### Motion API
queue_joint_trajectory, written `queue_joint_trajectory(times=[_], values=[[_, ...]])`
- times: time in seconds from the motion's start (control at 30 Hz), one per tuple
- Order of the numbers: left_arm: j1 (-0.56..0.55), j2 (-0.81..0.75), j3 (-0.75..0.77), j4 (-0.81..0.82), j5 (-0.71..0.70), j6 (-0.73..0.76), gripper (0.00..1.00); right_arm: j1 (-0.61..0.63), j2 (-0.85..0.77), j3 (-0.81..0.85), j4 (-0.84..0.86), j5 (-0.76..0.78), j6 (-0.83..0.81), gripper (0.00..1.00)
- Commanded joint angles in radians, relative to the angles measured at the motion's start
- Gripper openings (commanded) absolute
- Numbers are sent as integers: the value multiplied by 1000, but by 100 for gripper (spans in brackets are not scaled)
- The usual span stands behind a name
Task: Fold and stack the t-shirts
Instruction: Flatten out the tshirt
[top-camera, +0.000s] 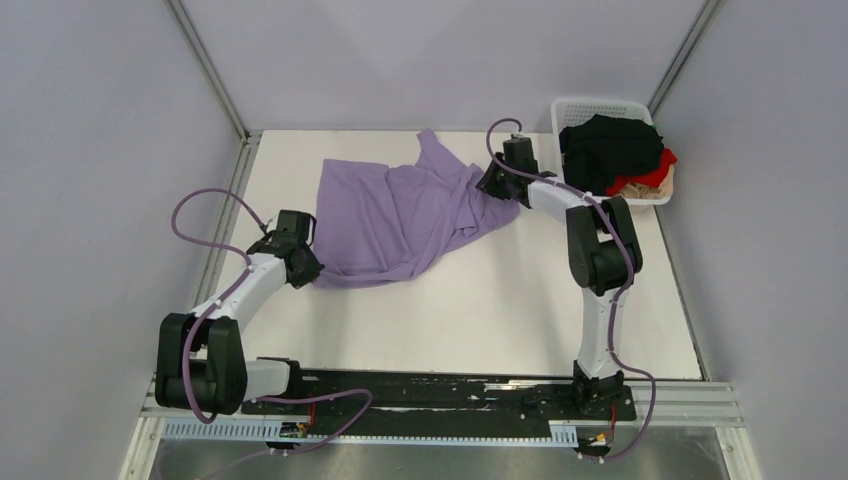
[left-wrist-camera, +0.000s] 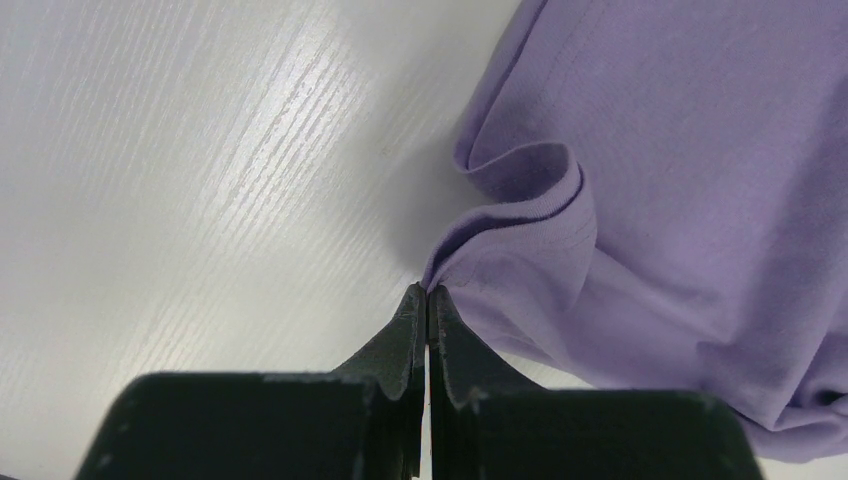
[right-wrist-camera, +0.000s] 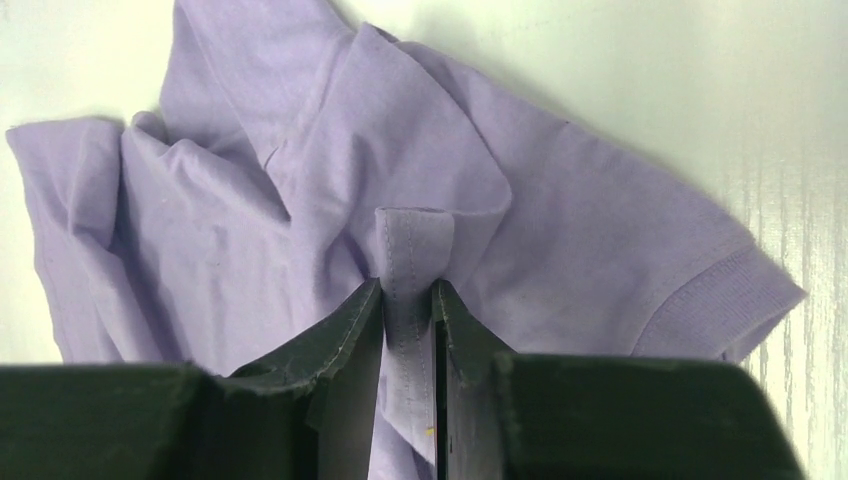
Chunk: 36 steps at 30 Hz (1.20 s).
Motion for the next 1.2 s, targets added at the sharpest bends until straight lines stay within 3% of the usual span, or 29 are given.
queue_joint_trajectory(times=[0.0,0.1,0.2,0.37,0.73,0.97,1.17], values=[[6,1,39,23,-7,-7,0,-6,46,57,7,11,11,22],[6,-4,41,17,-8,-4,0,-6,57,70,1,13,10,16],[5,-20,50,8,-14,3,0,-6,42,78,1,12,-1,0],[6,-83,87,-30,-16,11,0,-6,-110,-9,35,44,-16,0],[5,-425,316,-53,-4,76,0,-4,-709,-279,52,148,-84,0],[6,-546,568,-1,-9,119,0,-4,-1045,-215,-2,195,-145,0],[6,-583,797,32,25,136,0,-3,-1193,-35,-83,177,-202,0]])
